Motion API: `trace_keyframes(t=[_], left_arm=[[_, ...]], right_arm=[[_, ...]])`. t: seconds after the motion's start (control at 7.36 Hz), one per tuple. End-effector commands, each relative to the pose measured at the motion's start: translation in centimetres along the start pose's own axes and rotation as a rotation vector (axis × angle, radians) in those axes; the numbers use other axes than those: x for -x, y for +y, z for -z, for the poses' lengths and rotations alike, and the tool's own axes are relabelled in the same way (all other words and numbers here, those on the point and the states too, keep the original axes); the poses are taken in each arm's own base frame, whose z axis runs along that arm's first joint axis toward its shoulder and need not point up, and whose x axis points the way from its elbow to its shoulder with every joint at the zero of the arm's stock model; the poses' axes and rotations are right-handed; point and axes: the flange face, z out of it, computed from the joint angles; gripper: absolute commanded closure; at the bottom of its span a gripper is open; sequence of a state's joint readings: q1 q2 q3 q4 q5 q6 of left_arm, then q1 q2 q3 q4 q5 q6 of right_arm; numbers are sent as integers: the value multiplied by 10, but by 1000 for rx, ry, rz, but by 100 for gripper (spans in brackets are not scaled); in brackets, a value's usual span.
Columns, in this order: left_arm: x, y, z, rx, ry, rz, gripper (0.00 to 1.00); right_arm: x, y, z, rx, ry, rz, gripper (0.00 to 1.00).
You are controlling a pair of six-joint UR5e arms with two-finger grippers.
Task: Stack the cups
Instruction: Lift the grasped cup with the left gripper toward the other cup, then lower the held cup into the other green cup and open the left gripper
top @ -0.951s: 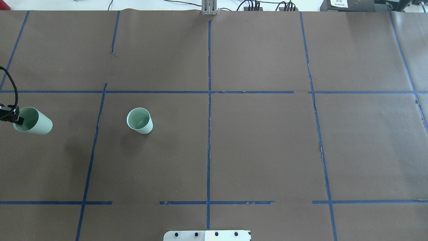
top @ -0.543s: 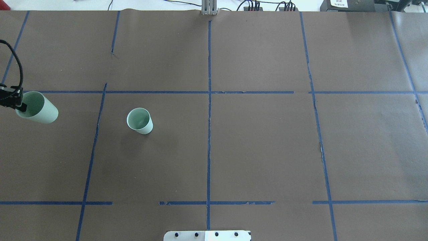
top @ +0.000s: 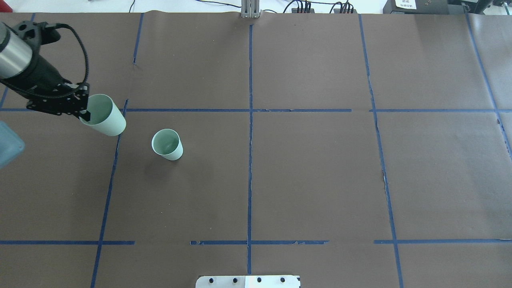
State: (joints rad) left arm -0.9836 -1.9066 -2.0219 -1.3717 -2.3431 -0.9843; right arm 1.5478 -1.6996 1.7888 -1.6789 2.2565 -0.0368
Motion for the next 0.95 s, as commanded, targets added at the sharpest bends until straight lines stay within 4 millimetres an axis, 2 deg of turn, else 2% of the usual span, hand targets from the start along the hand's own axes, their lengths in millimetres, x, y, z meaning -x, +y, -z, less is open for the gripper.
trace_keyframes(t=[0.0,0.27,0.54,0.81], left_arm=[[-50,8,-41,62,-5,-1,100],[-63,3,-61,68,8,6,100],[-71,0,-69,77,3,6,100],[-69,-10,-83,77,7,-3,100]], right_arm=[[0,0,0,1,0,-1,0],[0,0,0,0,0,0,0],[0,0,0,1,0,-1,0],[0,0,0,1,0,-1,0]])
